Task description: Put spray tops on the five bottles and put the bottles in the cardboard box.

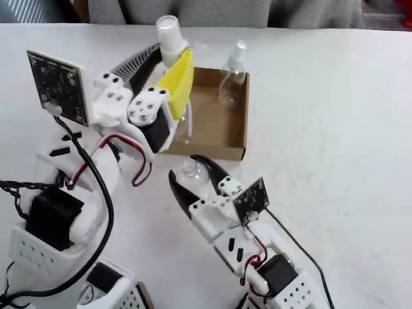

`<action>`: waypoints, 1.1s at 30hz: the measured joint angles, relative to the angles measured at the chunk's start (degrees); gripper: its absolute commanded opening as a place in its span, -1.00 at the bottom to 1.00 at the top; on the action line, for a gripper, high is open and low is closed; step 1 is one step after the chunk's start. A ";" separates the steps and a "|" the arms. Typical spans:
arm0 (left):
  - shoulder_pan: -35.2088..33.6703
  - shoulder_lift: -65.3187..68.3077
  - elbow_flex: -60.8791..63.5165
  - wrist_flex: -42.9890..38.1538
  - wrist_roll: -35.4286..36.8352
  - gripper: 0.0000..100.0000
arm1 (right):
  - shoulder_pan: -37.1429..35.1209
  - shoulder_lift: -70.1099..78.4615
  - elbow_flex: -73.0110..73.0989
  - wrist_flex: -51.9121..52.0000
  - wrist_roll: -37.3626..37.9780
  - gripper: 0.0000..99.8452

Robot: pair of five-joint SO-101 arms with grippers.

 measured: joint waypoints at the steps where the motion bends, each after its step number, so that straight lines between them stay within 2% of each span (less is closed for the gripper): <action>1: 0.18 0.00 0.00 0.00 2.02 -0.95 | 0.00 0.00 0.00 0.00 0.00 -0.96; 5: 0.18 0.00 0.00 0.00 5.36 -0.95 | 0.00 0.00 0.00 0.00 0.00 -0.96; 21: 0.53 -4.48 0.97 9.93 5.54 -0.95 | 0.00 -0.09 0.00 0.35 0.00 -0.96; 29: 0.53 -16.18 20.31 -1.76 5.54 -0.95 | 0.00 -0.09 0.00 0.35 0.00 -0.96; 33: 0.53 -19.96 26.11 -5.19 5.54 -0.95 | 0.00 -0.09 0.00 0.35 0.00 -0.96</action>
